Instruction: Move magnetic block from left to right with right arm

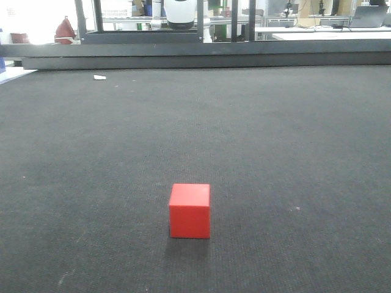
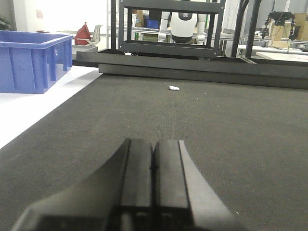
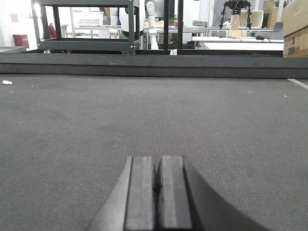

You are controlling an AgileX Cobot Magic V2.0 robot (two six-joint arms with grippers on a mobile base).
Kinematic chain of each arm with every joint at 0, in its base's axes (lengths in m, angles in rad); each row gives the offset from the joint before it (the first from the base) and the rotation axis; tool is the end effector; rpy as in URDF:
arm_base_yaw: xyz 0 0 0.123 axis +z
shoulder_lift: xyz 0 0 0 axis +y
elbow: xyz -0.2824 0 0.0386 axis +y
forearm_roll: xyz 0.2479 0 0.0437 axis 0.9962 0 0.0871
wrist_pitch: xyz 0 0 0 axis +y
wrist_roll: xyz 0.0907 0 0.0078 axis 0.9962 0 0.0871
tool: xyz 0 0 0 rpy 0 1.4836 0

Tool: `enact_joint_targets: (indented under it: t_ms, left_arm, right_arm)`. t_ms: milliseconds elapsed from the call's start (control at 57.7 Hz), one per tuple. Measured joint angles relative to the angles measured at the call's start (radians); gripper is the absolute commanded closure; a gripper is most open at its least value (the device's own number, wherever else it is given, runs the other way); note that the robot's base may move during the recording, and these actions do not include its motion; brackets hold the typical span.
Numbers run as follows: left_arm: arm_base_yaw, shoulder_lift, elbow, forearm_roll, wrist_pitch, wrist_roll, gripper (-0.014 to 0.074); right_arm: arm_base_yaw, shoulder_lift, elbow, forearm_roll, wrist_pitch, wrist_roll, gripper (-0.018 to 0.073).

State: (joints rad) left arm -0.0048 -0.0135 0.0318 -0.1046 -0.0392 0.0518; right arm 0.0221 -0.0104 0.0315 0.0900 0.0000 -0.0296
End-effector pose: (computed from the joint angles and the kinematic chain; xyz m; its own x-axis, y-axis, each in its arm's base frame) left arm 0.0563 0.0001 0.2066 0.1075 -0.0532 -0.9928 0.0064 0.9986 -0.0528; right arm 0.0568 0.0013 0.2030 0.0646 0.0618 -0.9960 -0.0260 0.9978 0.0602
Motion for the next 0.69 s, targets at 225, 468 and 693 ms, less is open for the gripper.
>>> enact_joint_targets:
  t_ms: [225,468,693]
  left_arm:
    - [0.000,0.000,0.000,0.000,0.000,0.000,0.0722]
    - [0.000,0.000,0.000,0.000,0.000,0.000,0.0722]
    - [0.000,0.000,0.000,0.000,0.000,0.000,0.0722]
  right_arm:
    - [0.000,0.000,0.000,0.000,0.000,0.000,0.0524]
    - [0.000,0.000,0.000,0.000,0.000,0.000,0.0524]
    - [0.000,0.000,0.000,0.000,0.000,0.000,0.0524]
